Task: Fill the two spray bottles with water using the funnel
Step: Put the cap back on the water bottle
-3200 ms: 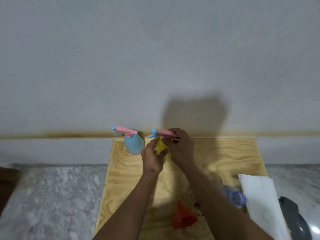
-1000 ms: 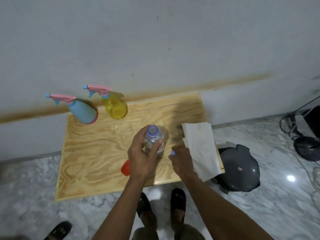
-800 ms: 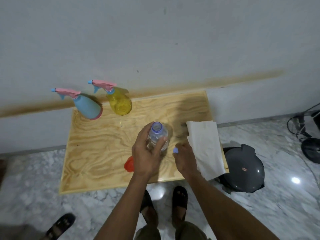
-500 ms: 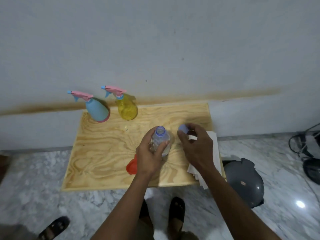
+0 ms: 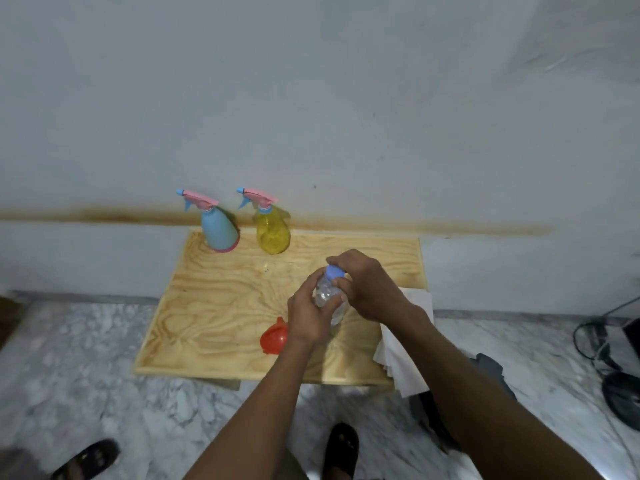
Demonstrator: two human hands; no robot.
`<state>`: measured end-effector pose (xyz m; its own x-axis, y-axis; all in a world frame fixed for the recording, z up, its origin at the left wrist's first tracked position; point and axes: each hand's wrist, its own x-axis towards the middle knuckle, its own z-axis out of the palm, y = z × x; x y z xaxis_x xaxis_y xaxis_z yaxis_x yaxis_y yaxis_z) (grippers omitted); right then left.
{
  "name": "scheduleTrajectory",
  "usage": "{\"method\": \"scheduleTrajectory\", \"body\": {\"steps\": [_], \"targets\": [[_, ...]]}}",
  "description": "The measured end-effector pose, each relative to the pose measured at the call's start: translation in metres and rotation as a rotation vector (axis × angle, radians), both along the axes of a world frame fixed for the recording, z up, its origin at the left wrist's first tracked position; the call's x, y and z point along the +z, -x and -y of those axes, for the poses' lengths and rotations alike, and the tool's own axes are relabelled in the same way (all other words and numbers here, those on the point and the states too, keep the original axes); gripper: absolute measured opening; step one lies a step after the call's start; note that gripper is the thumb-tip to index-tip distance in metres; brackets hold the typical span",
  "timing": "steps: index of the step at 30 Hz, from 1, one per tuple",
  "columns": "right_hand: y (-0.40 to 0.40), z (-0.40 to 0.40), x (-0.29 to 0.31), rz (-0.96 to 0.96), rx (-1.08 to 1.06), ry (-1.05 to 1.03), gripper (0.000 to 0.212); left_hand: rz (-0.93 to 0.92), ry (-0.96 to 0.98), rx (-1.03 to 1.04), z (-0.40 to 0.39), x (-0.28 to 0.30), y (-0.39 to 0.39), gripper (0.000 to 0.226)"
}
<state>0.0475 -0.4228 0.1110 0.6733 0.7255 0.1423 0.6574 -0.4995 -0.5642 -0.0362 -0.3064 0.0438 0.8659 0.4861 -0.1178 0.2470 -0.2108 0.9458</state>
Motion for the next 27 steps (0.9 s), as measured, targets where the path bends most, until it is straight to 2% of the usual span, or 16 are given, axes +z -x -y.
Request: {"method": "scheduleTrajectory", "body": {"steps": [4,9,14,17,23,27], "targets": [[0.002,-0.004,0.000,0.015,-0.024,0.028,0.033,-0.006,-0.012,-0.012,-0.001,-0.004,-0.001,0.058],[0.000,-0.004,0.002,-0.015,-0.029,0.095,0.044,0.011,-0.020,-0.015,-0.002,-0.003,0.002,0.058],[0.007,-0.004,-0.002,0.022,-0.068,0.091,0.029,0.019,-0.035,-0.011,0.000,-0.005,0.001,0.056],[0.008,-0.007,-0.003,0.022,-0.100,0.095,0.027,0.017,-0.027,-0.019,-0.001,-0.005,-0.001,0.055],[-0.004,-0.005,0.000,0.042,0.084,0.129,0.031,0.017,-0.021,-0.031,-0.004,-0.008,0.000,0.062],[-0.009,-0.002,0.001,0.032,0.090,0.153,0.029,0.015,-0.021,-0.036,-0.004,-0.009,-0.001,0.068]]}}
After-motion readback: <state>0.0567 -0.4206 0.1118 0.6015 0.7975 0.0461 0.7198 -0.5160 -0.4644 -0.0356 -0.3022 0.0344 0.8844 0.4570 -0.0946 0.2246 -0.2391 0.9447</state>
